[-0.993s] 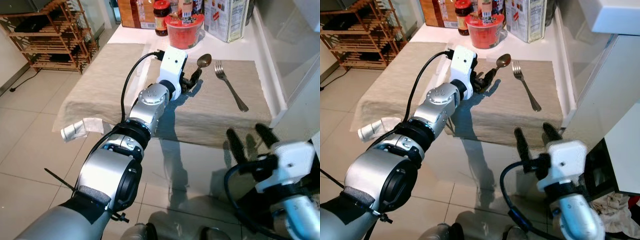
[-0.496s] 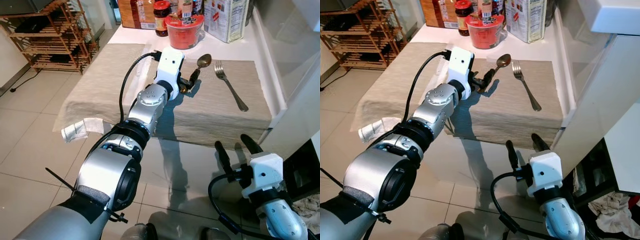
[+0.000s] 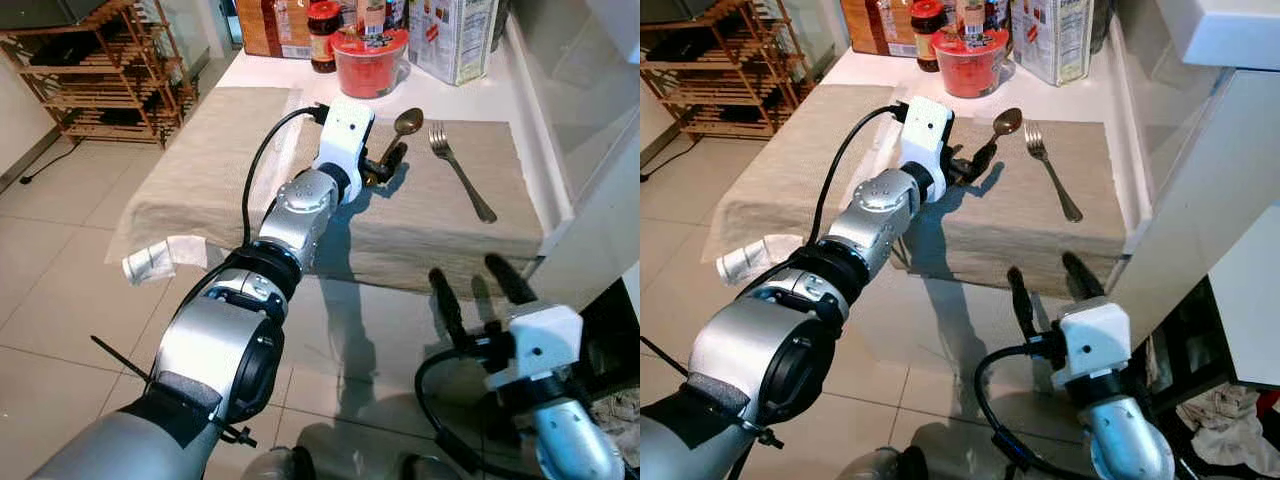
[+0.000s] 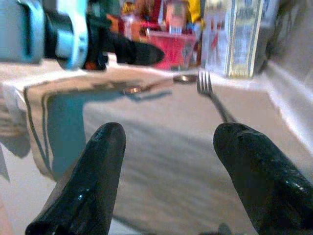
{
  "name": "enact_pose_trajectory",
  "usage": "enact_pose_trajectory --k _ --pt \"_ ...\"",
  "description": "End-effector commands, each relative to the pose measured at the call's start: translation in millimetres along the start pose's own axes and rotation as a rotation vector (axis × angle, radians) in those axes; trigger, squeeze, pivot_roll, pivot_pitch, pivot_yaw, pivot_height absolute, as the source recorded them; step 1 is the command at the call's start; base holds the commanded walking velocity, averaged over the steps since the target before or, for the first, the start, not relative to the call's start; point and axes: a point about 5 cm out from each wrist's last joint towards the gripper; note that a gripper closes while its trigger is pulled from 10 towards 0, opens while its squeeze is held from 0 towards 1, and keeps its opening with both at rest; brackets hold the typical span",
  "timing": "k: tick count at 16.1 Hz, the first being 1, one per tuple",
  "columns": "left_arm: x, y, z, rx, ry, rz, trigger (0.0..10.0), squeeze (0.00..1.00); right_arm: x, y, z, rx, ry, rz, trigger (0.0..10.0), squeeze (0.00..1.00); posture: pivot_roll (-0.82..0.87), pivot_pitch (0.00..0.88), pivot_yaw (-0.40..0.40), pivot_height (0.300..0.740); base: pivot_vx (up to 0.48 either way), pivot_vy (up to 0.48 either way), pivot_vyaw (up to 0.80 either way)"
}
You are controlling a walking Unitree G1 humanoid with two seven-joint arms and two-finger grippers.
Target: Setting the table
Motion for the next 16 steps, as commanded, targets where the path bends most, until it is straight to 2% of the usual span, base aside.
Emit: enact_pose_trajectory --k 1,7,9,14,16 --pt "-1.7 8 -2.0 0.022 -0.004 -0.001 10.0 0.0 -3.5 3 0.7 0.002 0.017 0.001 10.0 0.0 -0.2 0.084 0.13 0.74 0.48 0.0 0.0" --pt "-2.8 9 -3.4 0.014 0.035 0.042 10.0 0.0 -7.2 13 -4.8 0.034 0.057 0.011 10.0 0.0 -0.2 0.065 0.122 0.74 0.461 0.0 0.0" --pt "-6.9 8 -3.0 -0.004 0.082 0.008 10.0 0.0 -8.0 15 -6.0 0.03 0.071 0.009 10.0 0.0 -0.2 0.059 0.119 0.74 0.427 0.127 0.0" --pt "-12.0 6 -2.0 -0.042 0.136 -0.026 10.0 0.0 -8.1 18 -5.1 0.019 0.082 0.007 10.0 0.0 -0.2 0.059 0.114 0.74 0.0 0.0 0.0" --pt "-9.0 7 -4.2 -0.068 0.113 -0.021 10.0 0.0 -8.9 20 -4.2 0.017 0.088 0.006 10.0 0.0 -0.2 0.063 0.113 0.74 0.0 0.0 0.0"
Point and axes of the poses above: a point about 5 cm out from each wrist's last joint towards the gripper, its own z axis pointing back from the gripper into the wrist, its own y axis along the axis of the wrist's last joint, x = y × z, and after that the axes turned 9 degrees about -z, right-handed
